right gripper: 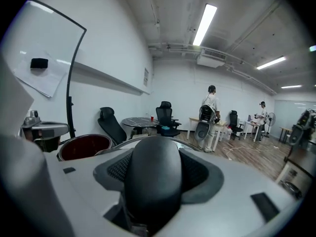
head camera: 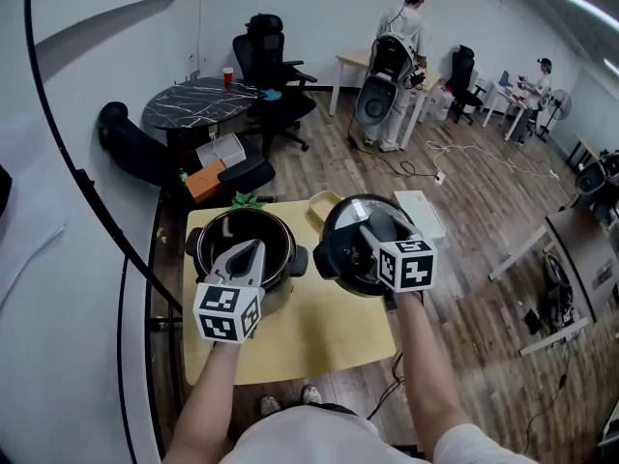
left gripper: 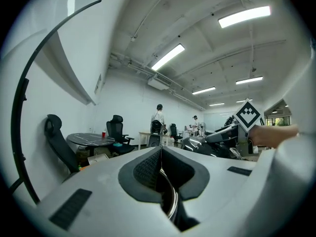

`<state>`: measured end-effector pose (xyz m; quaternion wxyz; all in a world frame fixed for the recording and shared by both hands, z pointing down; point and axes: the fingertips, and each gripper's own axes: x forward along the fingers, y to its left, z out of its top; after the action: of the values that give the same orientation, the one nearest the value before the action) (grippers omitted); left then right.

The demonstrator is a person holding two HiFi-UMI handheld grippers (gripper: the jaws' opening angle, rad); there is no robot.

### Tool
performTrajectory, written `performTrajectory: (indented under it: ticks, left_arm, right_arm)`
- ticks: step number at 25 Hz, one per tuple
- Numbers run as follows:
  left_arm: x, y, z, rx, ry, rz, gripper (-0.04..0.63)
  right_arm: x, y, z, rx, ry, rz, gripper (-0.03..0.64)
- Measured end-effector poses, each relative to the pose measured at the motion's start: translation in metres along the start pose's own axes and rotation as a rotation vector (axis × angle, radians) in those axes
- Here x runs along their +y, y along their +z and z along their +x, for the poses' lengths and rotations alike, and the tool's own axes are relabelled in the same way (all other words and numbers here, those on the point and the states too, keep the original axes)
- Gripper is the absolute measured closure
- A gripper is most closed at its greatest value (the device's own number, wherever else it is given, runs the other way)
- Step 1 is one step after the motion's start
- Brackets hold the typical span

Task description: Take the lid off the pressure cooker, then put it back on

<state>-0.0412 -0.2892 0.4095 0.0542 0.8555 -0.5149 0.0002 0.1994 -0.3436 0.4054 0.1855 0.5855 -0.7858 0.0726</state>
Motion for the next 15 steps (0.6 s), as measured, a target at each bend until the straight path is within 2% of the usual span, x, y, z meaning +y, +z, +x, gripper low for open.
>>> performTrajectory:
  ticks: [6, 15]
  left_arm:
    - [-0.01, 0.003, 0.014, -0.016, -0.032, 0.043, 0.581]
    - [-0.018, -0.001, 0.01, -0.025, -0.053, 0.065, 0.581]
  right_arm:
    - [-0.013, -0.063, 0.008, 0.095, -0.035, 0.034, 0.341]
    - [0.01, -0.158, 0.03, 0.221, -0.01, 0.03, 0.342]
